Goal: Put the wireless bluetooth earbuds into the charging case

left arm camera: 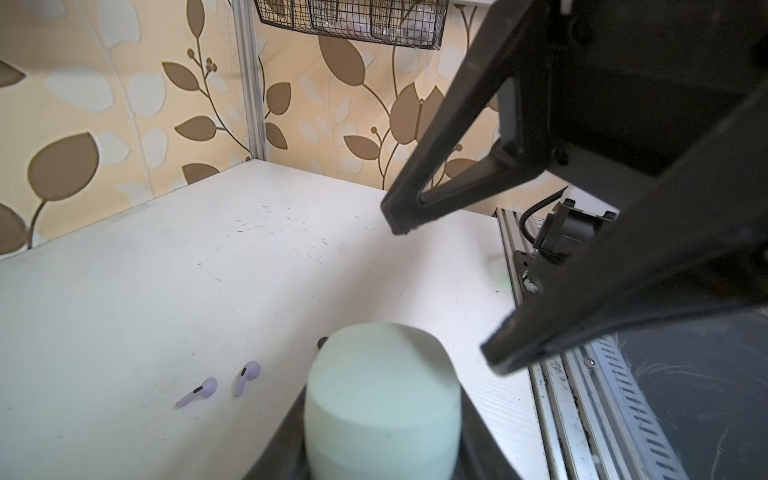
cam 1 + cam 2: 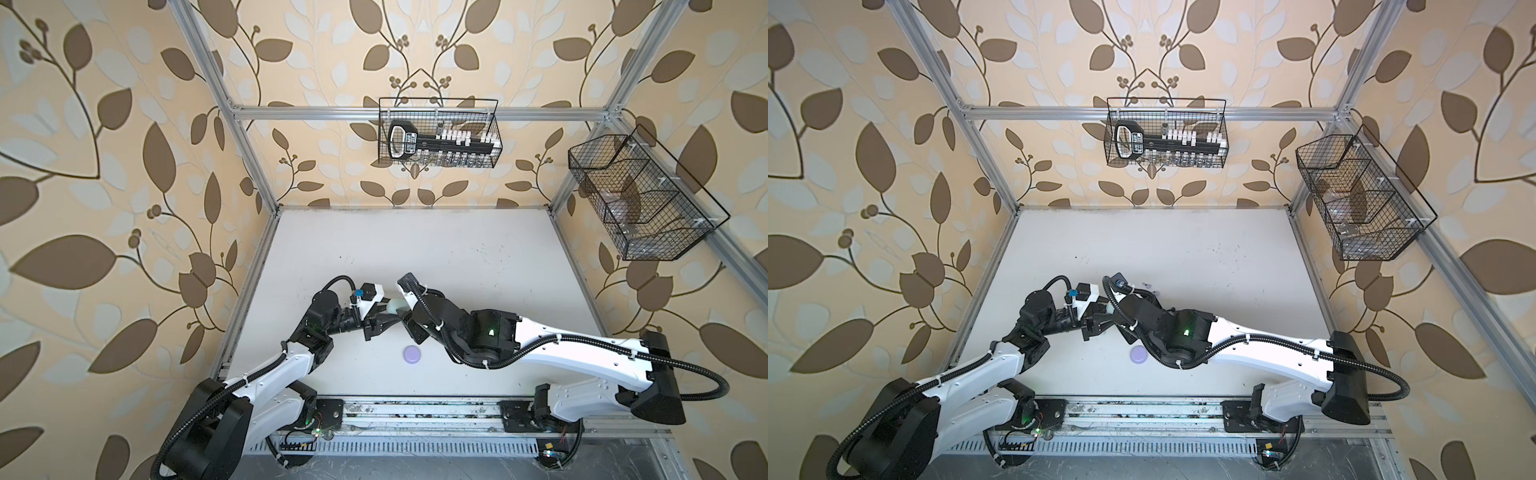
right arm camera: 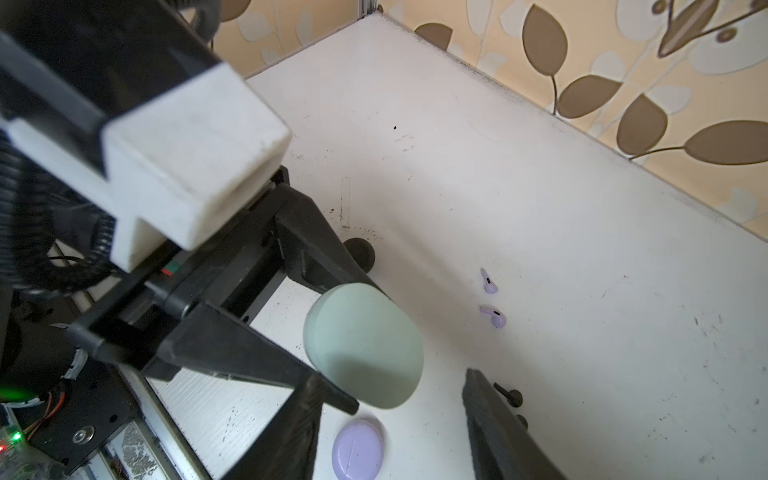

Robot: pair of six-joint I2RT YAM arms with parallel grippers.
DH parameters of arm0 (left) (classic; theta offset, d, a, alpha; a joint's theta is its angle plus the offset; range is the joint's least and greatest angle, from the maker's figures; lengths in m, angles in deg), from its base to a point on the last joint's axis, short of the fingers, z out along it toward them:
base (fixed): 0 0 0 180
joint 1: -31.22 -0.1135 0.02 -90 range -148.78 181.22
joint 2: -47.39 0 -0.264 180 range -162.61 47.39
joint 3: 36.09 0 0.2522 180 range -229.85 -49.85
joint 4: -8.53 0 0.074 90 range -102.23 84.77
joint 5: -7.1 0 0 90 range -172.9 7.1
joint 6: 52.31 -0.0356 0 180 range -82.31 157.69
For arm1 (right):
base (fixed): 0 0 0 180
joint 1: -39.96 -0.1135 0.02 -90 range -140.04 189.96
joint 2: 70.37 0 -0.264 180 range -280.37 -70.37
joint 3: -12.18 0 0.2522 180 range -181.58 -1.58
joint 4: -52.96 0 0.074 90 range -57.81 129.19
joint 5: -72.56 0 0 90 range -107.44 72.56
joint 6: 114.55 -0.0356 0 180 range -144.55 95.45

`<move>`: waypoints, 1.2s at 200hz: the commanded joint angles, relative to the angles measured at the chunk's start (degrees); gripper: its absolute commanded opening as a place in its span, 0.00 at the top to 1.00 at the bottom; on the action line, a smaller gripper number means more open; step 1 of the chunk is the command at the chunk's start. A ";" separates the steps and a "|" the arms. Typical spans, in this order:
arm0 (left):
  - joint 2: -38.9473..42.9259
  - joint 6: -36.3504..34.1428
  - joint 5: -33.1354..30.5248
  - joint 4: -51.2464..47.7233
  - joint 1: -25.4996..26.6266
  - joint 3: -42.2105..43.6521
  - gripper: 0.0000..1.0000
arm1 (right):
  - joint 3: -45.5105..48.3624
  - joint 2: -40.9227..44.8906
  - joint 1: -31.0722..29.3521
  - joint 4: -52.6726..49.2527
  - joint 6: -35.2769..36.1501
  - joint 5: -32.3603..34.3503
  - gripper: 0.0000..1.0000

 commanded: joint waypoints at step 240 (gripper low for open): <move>4.79 -4.95 5.05 -3.90 2.31 -2.21 1.00 | 4.93 -0.29 -0.39 1.32 1.23 3.86 0.52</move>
